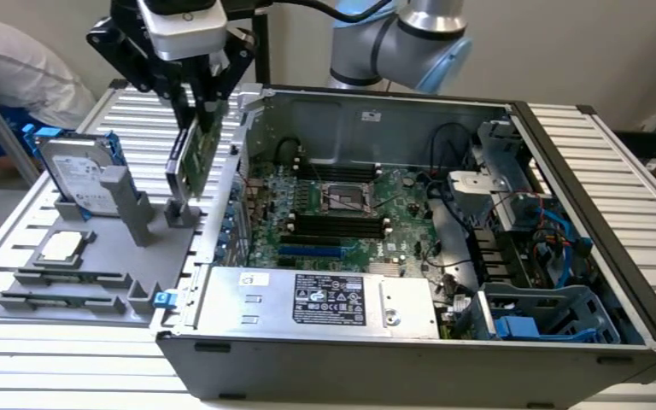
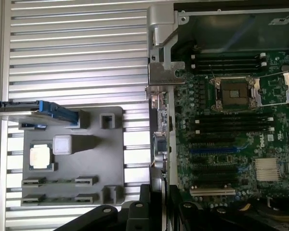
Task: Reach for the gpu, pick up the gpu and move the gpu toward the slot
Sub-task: 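Pick up the gpu and move the gpu toward the slot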
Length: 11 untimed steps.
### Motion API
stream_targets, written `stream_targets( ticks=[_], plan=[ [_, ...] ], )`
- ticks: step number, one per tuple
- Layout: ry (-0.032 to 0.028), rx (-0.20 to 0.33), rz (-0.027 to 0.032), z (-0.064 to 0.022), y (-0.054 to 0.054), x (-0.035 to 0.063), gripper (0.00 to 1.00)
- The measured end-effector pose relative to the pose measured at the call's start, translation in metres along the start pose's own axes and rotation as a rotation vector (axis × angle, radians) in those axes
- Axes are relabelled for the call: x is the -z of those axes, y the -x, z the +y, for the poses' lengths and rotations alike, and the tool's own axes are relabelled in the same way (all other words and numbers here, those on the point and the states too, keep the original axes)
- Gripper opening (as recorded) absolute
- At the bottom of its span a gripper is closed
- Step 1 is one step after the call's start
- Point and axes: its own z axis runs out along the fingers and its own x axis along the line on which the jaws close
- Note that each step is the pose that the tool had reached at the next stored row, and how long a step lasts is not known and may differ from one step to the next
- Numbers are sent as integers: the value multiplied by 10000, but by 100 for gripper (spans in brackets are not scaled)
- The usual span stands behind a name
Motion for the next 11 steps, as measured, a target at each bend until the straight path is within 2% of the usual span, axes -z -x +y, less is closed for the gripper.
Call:
stream_targets(
  ticks=[11],
  plan=[
    [4, -1, 2, 31, 498, -8, 27]
  ],
)
